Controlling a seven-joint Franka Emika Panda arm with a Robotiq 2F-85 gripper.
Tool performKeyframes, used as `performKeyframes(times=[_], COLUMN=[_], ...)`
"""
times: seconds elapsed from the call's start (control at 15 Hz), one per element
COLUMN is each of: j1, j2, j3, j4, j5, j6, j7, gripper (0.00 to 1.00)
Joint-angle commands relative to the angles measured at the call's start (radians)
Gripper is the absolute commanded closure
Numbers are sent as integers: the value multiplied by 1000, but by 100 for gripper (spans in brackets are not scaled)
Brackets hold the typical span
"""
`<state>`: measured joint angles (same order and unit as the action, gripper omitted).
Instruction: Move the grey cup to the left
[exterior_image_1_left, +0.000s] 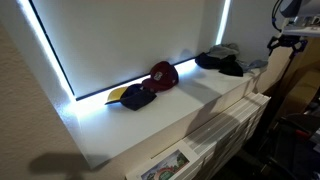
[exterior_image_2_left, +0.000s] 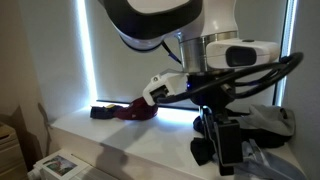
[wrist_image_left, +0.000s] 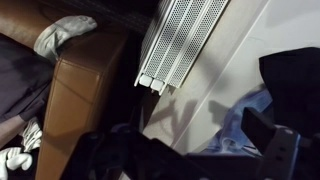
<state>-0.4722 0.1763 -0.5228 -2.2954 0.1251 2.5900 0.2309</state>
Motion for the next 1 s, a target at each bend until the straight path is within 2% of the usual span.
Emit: performKeyframes(times=[0.0, 0.33, 0.53, 0.6, 0.67, 0.93], j1=[5, -24, -54, -60, -36, -51], j2=[-12, 58, 138, 164, 90, 154], j3=[8, 30, 25, 19, 13, 11], j4=[-9, 61, 126, 144, 88, 131], j5=[0, 214, 325, 346, 291, 313], j6=[42, 183, 215, 209, 197, 199], j7=[27, 125, 182, 219, 179, 226], gripper=[0, 0, 0, 0, 0, 0])
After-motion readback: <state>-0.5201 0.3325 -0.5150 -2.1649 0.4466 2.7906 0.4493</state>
